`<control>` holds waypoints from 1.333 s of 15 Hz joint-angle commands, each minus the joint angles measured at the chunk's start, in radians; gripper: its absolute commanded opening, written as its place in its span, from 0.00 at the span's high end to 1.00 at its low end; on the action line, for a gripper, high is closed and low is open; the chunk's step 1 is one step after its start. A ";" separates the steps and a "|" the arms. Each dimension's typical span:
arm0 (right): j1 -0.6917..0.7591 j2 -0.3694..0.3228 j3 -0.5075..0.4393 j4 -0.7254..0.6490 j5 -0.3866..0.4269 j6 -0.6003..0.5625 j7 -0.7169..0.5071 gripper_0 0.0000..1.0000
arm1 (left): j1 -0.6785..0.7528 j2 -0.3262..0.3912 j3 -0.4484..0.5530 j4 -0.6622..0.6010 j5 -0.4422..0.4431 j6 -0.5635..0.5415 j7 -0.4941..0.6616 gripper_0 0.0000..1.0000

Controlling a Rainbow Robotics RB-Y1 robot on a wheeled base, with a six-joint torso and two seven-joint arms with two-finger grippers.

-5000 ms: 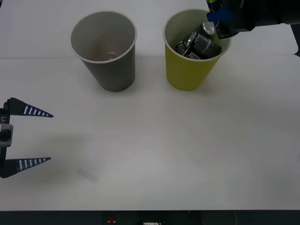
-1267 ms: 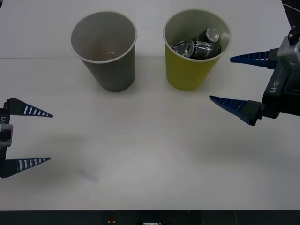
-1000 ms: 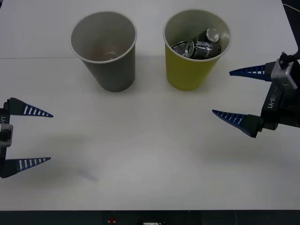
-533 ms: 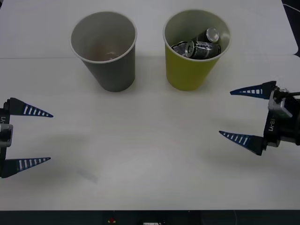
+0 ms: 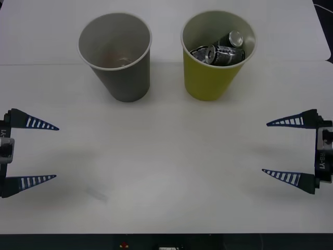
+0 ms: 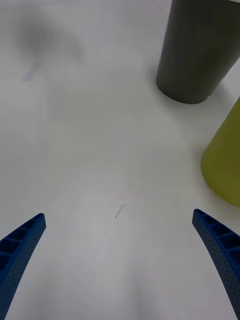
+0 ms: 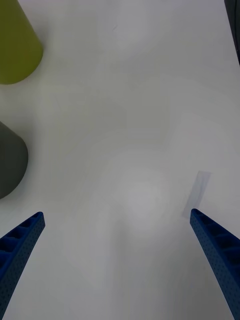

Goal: Put the can into the green bin and the plastic bottle into the gray bin

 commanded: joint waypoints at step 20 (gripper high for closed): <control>0.222 -0.425 0.029 -0.128 -0.255 0.222 -0.032 0.00 | 0.000 0.000 0.000 0.000 0.000 0.000 0.000 0.00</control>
